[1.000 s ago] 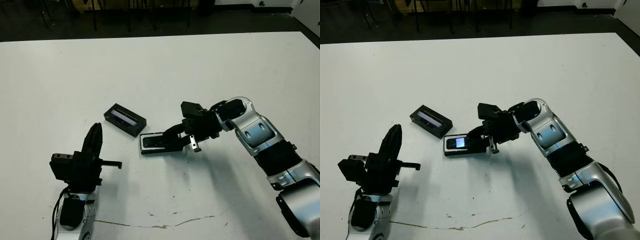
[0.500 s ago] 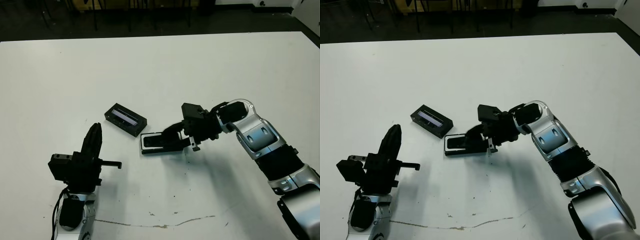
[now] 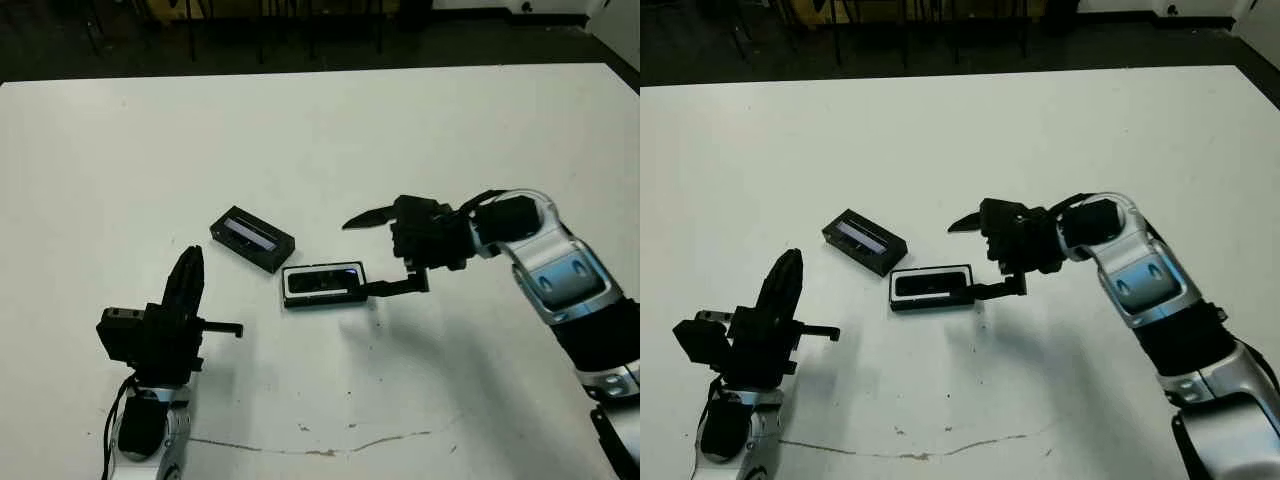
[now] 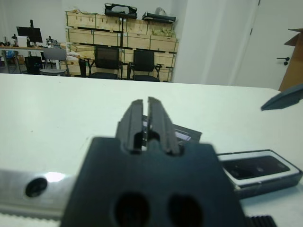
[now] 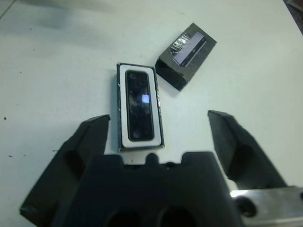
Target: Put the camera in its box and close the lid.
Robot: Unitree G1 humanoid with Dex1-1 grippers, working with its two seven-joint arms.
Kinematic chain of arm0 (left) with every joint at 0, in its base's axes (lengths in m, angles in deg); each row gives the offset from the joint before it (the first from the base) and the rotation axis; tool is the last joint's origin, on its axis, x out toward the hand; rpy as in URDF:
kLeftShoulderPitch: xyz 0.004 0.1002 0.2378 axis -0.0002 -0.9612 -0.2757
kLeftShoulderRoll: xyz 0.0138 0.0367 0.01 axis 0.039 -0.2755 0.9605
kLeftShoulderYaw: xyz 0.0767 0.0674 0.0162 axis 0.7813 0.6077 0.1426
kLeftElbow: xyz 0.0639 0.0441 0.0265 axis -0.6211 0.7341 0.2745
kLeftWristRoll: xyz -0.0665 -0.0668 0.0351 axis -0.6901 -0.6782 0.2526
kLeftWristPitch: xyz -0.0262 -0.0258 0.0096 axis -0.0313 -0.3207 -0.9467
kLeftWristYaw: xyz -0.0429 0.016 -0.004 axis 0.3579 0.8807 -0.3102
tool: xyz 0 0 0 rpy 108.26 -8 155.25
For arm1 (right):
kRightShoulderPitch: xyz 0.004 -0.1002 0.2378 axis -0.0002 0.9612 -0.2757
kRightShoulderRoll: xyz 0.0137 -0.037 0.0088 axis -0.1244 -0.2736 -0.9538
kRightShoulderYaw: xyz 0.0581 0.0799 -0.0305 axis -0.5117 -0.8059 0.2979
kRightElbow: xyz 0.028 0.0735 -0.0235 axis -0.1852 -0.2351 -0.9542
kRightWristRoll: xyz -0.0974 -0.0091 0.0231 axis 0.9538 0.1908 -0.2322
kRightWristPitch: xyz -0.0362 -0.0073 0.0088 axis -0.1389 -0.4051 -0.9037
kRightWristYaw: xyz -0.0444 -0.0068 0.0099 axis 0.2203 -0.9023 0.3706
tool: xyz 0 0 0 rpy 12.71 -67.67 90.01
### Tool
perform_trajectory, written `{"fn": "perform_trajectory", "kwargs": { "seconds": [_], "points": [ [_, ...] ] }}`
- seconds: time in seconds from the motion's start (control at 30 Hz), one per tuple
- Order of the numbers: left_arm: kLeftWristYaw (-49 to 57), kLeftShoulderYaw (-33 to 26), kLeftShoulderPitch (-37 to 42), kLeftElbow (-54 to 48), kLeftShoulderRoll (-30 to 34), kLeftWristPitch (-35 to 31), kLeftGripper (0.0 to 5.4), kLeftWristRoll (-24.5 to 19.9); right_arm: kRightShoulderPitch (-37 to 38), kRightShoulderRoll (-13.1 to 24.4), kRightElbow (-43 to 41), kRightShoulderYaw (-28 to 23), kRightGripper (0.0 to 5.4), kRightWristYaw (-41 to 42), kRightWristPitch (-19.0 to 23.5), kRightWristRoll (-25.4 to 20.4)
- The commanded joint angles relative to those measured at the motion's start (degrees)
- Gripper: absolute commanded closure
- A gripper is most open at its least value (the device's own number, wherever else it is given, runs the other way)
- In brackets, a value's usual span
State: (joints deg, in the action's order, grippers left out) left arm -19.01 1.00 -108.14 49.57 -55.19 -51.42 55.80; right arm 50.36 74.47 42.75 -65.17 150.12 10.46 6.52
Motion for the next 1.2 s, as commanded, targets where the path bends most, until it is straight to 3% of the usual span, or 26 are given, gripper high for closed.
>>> {"fn": "perform_trajectory", "kwargs": {
  "seconds": [0.03, 0.13, 0.2, 0.3, 0.4, 0.53, 0.73, 0.87, 1.0, 1.1, 1.2],
  "points": [
    [0.3, -0.1, -4.0, 0.1, 0.4, -1.2, 5.4, 0.6, 2.3, 0.5, 0.0, -2.4, 0.03, -1.5, -1.3, -1.4],
    [0.5, 0.0, -4.1, -0.4, 0.4, -1.8, 5.4, 0.8, 5.9, -1.9, -3.6, -7.7, 0.01, -7.4, 4.5, -6.0],
    [0.6, 0.1, -4.3, -0.7, 0.3, -2.1, 5.4, 0.6, 9.8, -3.8, -7.8, -10.4, 0.01, -13.9, 6.2, -6.6],
    [0.5, 0.1, -4.3, -0.6, 0.4, -2.0, 5.4, 0.7, 16.4, -7.2, -12.1, -13.0, 0.22, -23.2, 3.0, -5.4],
    [0.4, -0.4, -4.3, -1.0, 0.7, -1.6, 5.4, 0.7, 21.4, -9.5, -12.9, -14.6, 0.62, -28.7, -3.7, -4.2],
    [-1.2, -2.2, -3.3, -2.4, 2.6, -1.1, 5.4, 0.1, 24.9, -9.4, -12.8, -15.4, 1.32, -30.3, -8.3, -4.4],
    [-8.4, -8.7, 3.3, -13.9, 12.9, -10.5, 5.4, -1.3, 27.2, -8.0, -12.3, -15.6, 2.42, -29.2, -13.2, -4.7],
    [-14.4, -13.7, 13.9, -20.0, 25.3, -24.2, 5.4, -3.3, 26.6, -7.8, -11.6, -15.6, 3.16, -28.2, -14.4, -5.9],
    [-22.9, -13.9, 28.7, -15.9, 38.0, -37.2, 5.4, -6.4, 25.1, -8.0, -10.3, -15.4, 3.88, -27.6, -14.7, -6.8],
    [-34.8, -5.9, 42.9, -6.1, 47.8, -44.4, 5.4, -5.1, 23.5, -7.6, -9.7, -15.2, 4.43, -28.2, -12.5, -6.2],
    [-44.3, 4.3, 55.9, 6.1, 49.9, -45.2, 5.4, -0.9, 21.7, -7.0, -10.1, -15.1, 4.97, -28.7, -9.7, -5.8]
  ]
}}
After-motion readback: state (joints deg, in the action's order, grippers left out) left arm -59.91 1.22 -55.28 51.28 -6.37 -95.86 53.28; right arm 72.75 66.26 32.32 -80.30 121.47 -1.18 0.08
